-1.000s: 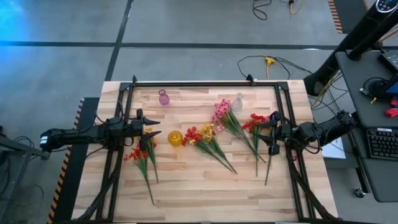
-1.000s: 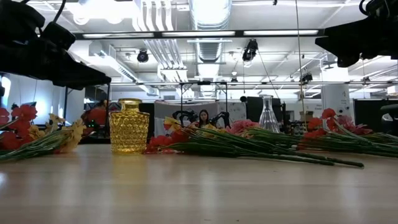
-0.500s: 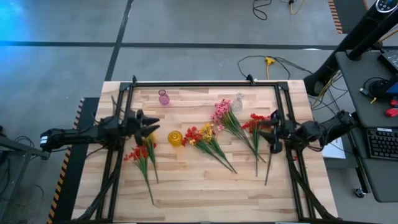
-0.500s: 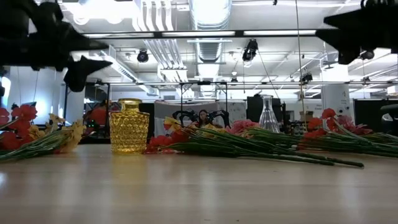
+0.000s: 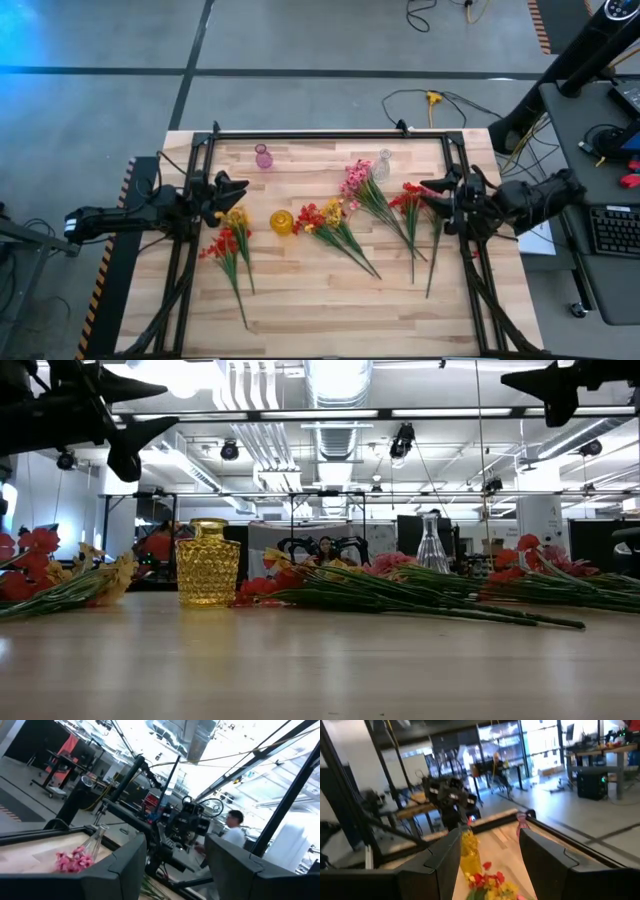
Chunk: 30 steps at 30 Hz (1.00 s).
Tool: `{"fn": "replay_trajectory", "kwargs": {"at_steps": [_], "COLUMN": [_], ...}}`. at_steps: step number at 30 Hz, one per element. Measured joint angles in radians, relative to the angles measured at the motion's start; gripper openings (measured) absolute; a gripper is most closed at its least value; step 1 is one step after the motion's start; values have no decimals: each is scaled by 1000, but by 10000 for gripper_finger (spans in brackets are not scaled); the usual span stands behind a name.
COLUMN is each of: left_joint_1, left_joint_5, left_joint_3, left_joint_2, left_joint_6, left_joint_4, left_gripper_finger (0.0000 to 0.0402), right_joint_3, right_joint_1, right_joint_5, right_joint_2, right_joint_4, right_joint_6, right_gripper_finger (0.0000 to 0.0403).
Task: Sort flowers into vase by color
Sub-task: Put the right yellow flower into the yellow flower vase
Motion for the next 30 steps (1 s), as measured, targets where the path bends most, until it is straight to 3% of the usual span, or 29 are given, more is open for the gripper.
{"fn": "replay_trajectory", "kwargs": {"at_steps": [14,22,30], "left_joint_1": [0,-7,-14], "left_joint_5": [-7,-17,12], "left_joint_3": [0,0,50], "left_joint_2": [1,83,200], "left_joint_6": [273,270,263], "left_joint_4": [63,57,-2], "left_gripper_finger": [184,176,174], "right_joint_3": [140,202,332], "right_joint_1": [0,-12,-13], "right_joint_5": [2,7,-16], "right_joint_2": [211,298,519], "right_joint_4": [-22,-25,-170], "right_joint_6": [-1,193,250], "right_gripper_finger": [192,192,192]}}
